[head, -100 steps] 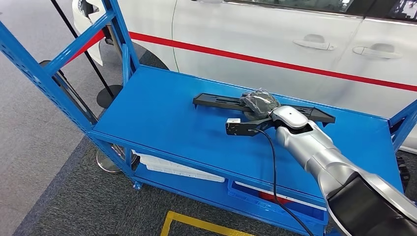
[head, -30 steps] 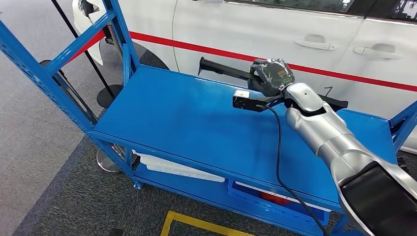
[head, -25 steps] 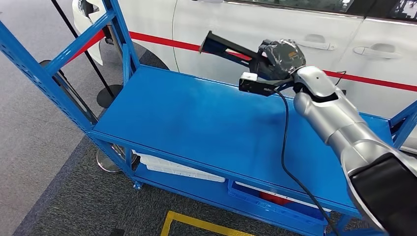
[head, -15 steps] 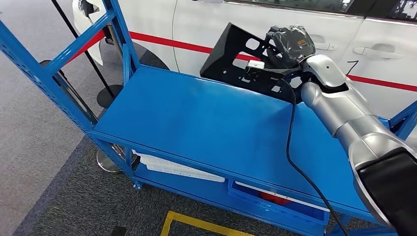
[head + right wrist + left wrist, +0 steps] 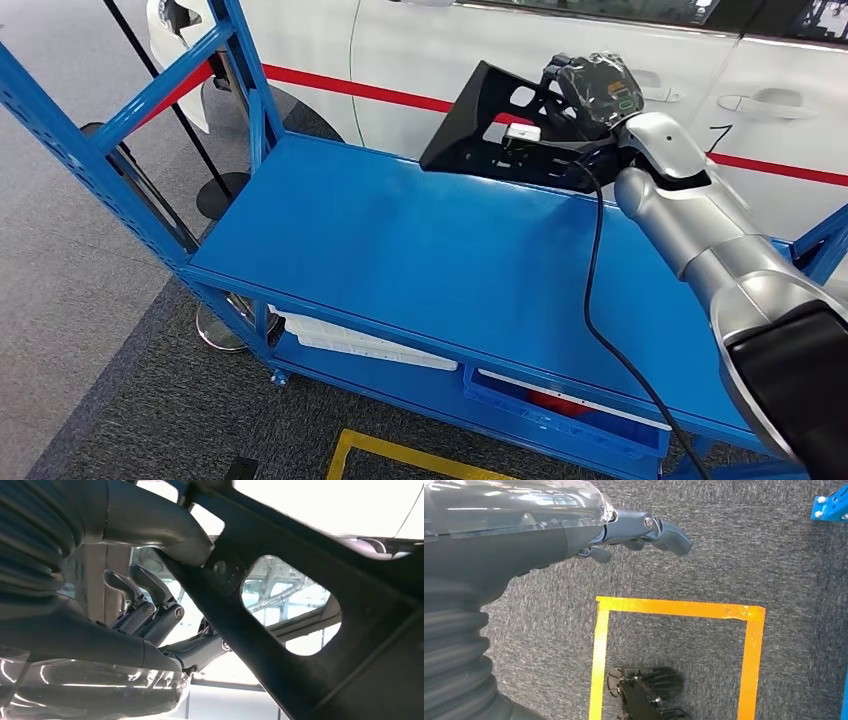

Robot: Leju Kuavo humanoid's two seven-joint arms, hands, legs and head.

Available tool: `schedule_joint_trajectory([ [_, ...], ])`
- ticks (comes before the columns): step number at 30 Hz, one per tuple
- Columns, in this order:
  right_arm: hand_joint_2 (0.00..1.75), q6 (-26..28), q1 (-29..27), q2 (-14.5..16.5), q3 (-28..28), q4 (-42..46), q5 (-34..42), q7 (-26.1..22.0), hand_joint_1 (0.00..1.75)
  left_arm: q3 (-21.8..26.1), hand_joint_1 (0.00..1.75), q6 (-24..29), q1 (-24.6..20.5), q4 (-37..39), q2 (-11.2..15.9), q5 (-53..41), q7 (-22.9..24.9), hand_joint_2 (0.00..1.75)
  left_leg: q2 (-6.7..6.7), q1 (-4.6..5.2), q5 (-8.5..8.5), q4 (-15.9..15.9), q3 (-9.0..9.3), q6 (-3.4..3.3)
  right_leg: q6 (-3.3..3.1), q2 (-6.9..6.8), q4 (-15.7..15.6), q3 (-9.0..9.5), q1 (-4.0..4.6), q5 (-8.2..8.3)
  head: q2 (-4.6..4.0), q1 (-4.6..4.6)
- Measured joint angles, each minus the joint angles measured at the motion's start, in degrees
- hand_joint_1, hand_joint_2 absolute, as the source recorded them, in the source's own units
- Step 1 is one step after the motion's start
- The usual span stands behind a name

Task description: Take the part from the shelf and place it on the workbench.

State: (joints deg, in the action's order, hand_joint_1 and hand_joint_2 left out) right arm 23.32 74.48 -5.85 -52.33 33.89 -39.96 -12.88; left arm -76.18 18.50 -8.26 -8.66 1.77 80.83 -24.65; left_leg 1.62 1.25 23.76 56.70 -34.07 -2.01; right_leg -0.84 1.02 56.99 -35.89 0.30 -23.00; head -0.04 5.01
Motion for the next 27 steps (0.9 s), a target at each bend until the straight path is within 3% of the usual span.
schedule_joint_trajectory([
  [27,1.75,-0.3,1.1,0.4,0.6,-1.2,1.0,-0.9,1.75,-0.8,0.0,-0.8,-0.1,0.0,0.0,-0.8,-0.9,1.75,0.0,0.03,0.02,0.0,-0.02,-0.01,0.01,-0.01,0.0,0.0,-0.03,-0.01,0.0,0.0],
])
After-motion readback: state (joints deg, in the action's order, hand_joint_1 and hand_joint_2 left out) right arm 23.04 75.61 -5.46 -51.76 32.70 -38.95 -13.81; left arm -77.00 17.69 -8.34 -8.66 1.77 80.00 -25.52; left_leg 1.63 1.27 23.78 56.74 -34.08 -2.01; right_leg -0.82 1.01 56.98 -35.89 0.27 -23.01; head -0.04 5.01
